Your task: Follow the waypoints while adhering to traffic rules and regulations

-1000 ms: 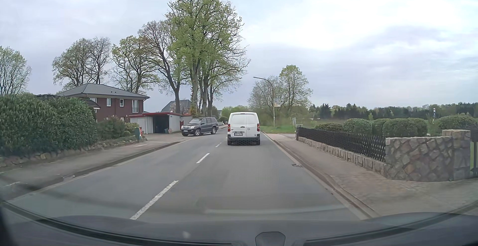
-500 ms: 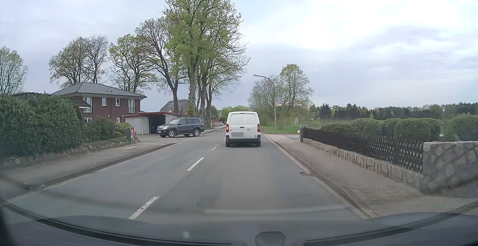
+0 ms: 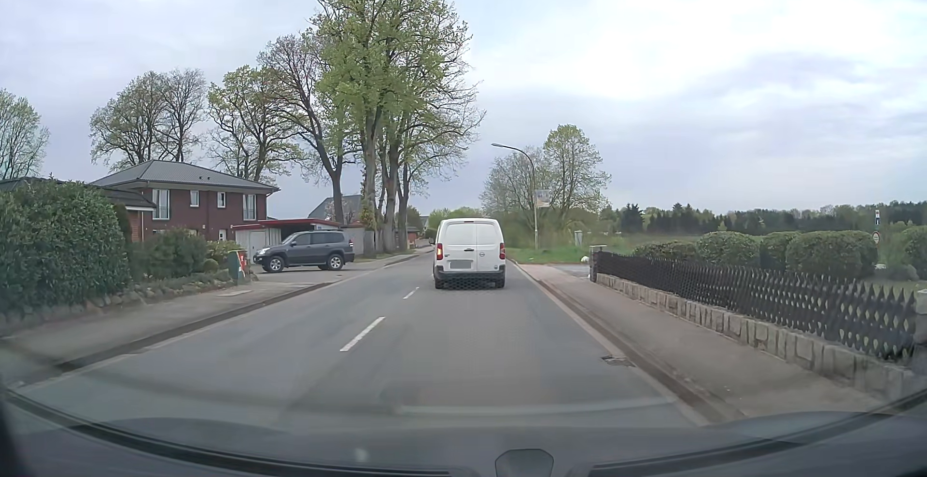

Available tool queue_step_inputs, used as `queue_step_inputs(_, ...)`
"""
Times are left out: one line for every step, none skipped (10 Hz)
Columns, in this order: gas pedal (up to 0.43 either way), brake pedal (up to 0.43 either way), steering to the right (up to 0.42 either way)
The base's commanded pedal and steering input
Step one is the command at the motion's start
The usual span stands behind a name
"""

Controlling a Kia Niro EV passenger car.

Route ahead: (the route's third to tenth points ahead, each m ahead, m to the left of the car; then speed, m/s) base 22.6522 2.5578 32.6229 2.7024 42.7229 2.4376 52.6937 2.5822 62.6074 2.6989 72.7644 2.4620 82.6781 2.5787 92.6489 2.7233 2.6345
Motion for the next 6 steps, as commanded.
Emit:
queue_step_inputs(0.000,0.000,-0.001)
queue_step_inputs(0.000,0.000,-0.001)
queue_step_inputs(0.000,0.000,-0.002)
queue_step_inputs(0.000,0.000,-0.002)
queue_step_inputs(0.000,0.000,-0.002)
queue_step_inputs(0.000,0.000,-0.002)
